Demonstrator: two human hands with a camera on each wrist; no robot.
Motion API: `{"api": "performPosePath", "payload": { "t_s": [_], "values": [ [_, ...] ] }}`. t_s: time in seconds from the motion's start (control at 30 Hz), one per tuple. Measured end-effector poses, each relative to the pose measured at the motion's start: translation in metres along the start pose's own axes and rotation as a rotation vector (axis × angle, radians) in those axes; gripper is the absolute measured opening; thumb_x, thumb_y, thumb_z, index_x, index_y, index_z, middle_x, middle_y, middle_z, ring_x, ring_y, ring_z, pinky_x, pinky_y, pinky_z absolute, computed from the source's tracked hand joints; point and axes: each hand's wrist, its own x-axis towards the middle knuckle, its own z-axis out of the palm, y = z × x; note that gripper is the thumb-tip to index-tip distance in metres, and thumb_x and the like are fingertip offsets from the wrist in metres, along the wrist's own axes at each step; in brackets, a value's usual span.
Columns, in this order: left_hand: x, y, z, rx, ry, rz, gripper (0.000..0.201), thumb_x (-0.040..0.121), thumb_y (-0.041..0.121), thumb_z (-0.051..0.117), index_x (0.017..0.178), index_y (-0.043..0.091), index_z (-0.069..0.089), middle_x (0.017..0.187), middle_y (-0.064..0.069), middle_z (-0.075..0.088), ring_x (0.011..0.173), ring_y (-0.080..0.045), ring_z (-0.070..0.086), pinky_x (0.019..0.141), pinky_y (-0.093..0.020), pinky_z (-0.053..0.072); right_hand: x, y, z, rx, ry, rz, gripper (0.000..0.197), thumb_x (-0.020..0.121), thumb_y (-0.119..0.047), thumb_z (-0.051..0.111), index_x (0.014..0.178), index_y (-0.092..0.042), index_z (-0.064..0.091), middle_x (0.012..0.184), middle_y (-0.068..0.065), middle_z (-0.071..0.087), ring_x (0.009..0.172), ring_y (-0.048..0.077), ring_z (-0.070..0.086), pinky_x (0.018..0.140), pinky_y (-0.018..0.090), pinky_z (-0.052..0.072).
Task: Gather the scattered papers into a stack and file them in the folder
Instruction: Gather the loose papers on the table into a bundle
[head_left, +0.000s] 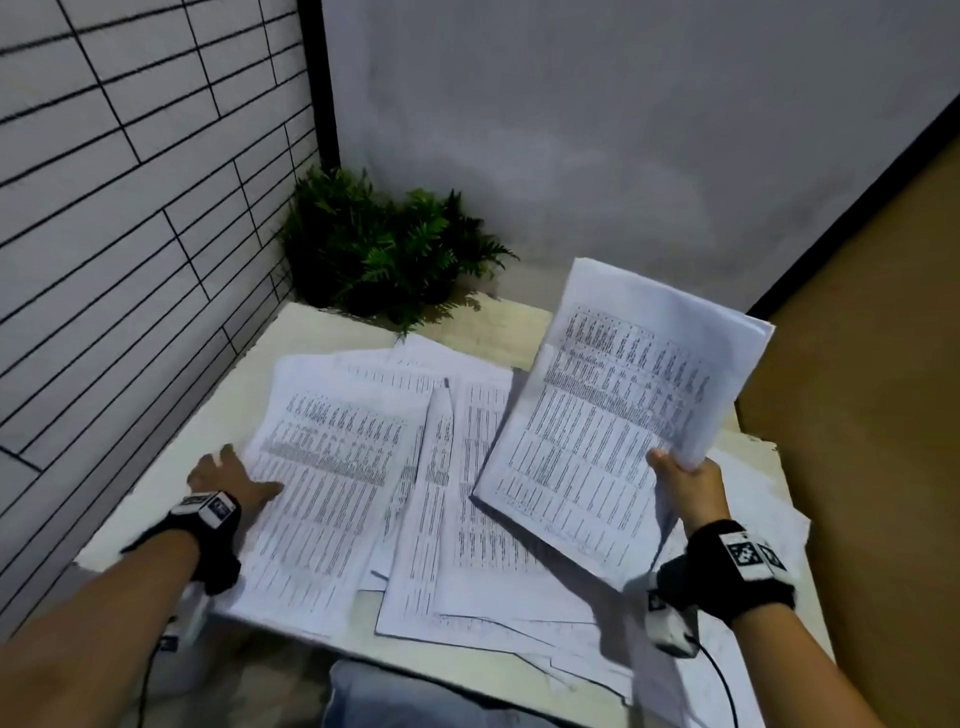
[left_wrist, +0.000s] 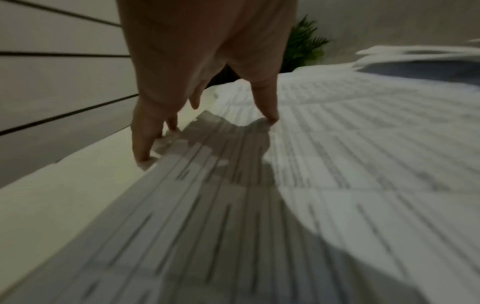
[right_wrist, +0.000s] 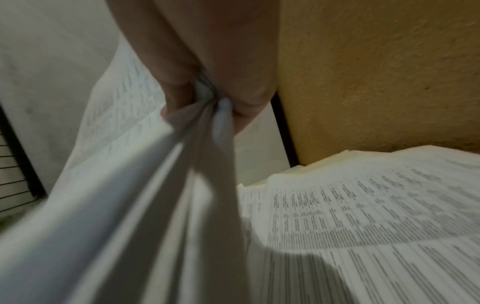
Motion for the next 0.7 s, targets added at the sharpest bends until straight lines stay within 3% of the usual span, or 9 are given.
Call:
{"api": "performPosePath", "payload": {
  "t_s": [0.07,0.17,0.33,0.4,0.47,0.5,0.53,0.6,0.7],
  "values": [
    [-0.004,0.001,0.0,-0.024,-0.02,-0.002,0.101,0.067,0.038,0.076,0.142,0.003,0.018,0.145,-0.027,0.028,0.131,-0.043,0.031,0.108,-0.048,0.031,0.0,0.004,0.003,-0.005,0.004,0.027,0.017,0.082,-0.01,0.065,0.089,-0.002,0.052,0.09,0.012,0.055,0.076,0.023,0.049,0.069,0.037,0.034],
    [-0.011,0.021,0.007,-0.324,-0.092,0.086,0.079,0.071,0.016,0.076,0.135,0.0,0.033,0.137,-0.027,0.043,0.121,-0.042,0.046,0.097,-0.045,0.041,-0.002,0.008,0.007,-0.047,-0.009,0.044,0.02,0.083,-0.013,0.064,0.094,0.0,0.055,0.095,0.017,0.059,0.084,0.027,0.054,0.073,0.036,0.037],
    [-0.023,0.052,0.014,-0.643,-0.297,0.145,0.046,0.076,0.016,0.072,0.116,-0.001,0.056,0.112,-0.019,0.062,0.097,-0.029,0.057,0.087,-0.034,0.042,-0.002,0.004,0.006,-0.05,0.004,0.041,0.019,0.082,-0.011,0.064,0.095,0.001,0.055,0.094,0.019,0.059,0.081,0.026,0.053,0.072,0.035,0.037],
    [-0.02,0.054,0.025,-0.733,-0.35,0.105,0.058,0.072,0.03,0.074,0.119,0.002,0.056,0.112,-0.016,0.063,0.1,-0.03,0.058,0.091,-0.035,0.043,-0.004,0.003,0.002,-0.029,0.007,0.036,0.019,0.083,-0.009,0.064,0.097,0.001,0.055,0.095,0.018,0.058,0.082,0.026,0.052,0.072,0.035,0.036],
    [-0.003,0.053,0.053,-0.717,-0.385,0.073,0.101,0.047,0.055,0.082,0.128,0.006,0.048,0.126,-0.014,0.059,0.11,-0.032,0.058,0.098,-0.041,0.045,-0.004,0.006,0.0,-0.025,0.015,0.04,0.028,0.083,-0.008,0.064,0.105,0.007,0.057,0.096,0.018,0.057,0.084,0.026,0.052,0.073,0.036,0.036],
    [0.0,0.054,0.066,-0.677,-0.413,0.067,0.113,0.041,0.059,0.082,0.133,0.007,0.042,0.133,-0.015,0.054,0.115,-0.032,0.055,0.101,-0.044,0.044,-0.004,0.008,0.0,-0.019,0.017,0.042,0.033,0.083,-0.008,0.064,0.109,0.01,0.056,0.097,0.018,0.057,0.085,0.026,0.052,0.073,0.037,0.036],
    [-0.015,0.063,0.064,-0.654,-0.429,0.074,0.11,0.048,0.053,0.082,0.137,0.006,0.036,0.139,-0.017,0.048,0.121,-0.033,0.051,0.104,-0.043,0.041,-0.005,0.01,-0.001,-0.018,0.019,0.049,0.035,0.083,-0.008,0.064,0.111,0.011,0.055,0.097,0.018,0.056,0.086,0.026,0.051,0.074,0.037,0.035],
    [-0.052,0.079,0.056,-0.574,-0.41,0.072,0.086,0.075,0.028,0.072,0.14,-0.002,0.025,0.144,-0.021,0.039,0.129,-0.035,0.042,0.106,-0.038,0.038,-0.007,0.014,-0.001,-0.011,0.023,0.054,0.03,0.083,-0.007,0.064,0.109,0.007,0.056,0.098,0.019,0.056,0.086,0.027,0.051,0.074,0.036,0.034],
    [-0.074,0.093,0.061,-0.503,-0.352,0.106,0.063,0.086,0.016,0.059,0.135,-0.006,0.027,0.137,-0.025,0.043,0.122,-0.038,0.047,0.096,-0.037,0.042,-0.012,0.017,0.0,0.0,0.017,0.055,0.021,0.084,-0.007,0.064,0.101,0.002,0.055,0.094,0.019,0.056,0.085,0.027,0.051,0.074,0.036,0.034]
  ]
}}
